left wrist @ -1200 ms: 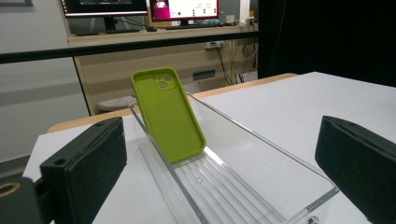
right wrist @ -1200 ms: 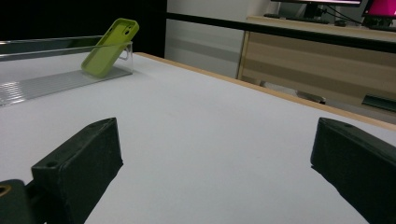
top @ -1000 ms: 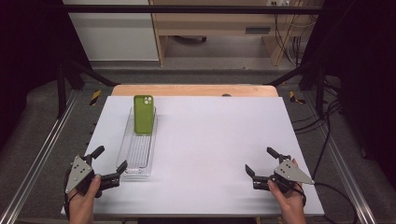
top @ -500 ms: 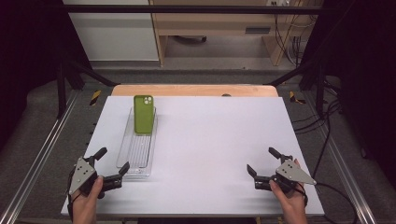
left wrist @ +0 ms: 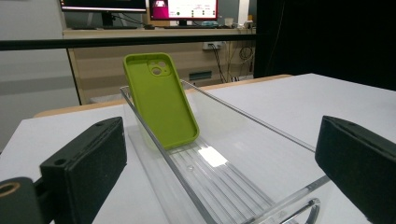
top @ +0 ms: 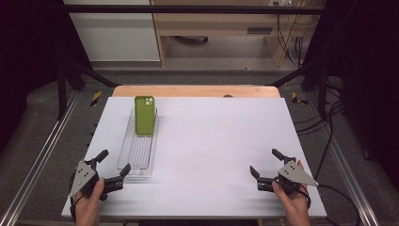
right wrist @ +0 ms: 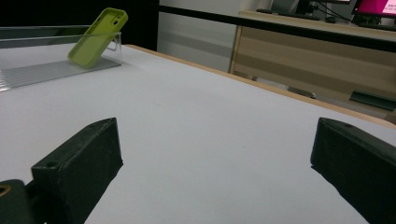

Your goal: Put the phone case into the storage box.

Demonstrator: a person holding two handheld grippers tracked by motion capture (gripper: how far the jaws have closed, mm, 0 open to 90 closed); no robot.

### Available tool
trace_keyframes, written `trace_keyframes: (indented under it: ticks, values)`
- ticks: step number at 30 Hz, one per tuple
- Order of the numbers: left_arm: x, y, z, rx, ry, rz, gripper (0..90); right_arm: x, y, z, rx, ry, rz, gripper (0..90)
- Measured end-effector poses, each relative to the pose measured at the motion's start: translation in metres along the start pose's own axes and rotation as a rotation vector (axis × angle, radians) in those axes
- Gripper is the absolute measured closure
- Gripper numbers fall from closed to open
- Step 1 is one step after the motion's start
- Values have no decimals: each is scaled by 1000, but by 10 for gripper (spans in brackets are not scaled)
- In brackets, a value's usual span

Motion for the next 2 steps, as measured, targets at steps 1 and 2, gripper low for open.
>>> trace_keyframes:
  ticks: [1, 2]
  values:
    - [0, 0, 0, 0, -1, 0, 16, 1, 0, 1, 4, 4, 3, 22]
    - [0, 0, 0, 0, -3, 2, 16, 1, 0, 1, 4, 4, 3, 22]
Point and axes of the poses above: each handheld gripper's, and its own axes: z roughly forward along the jaws, x roughly out of its underside, y roughly to its left, the point moved 2 cm from there along z, roughly forward along the jaws, and after that the axes turned 8 degrees about -x, right-handed, at the moved point
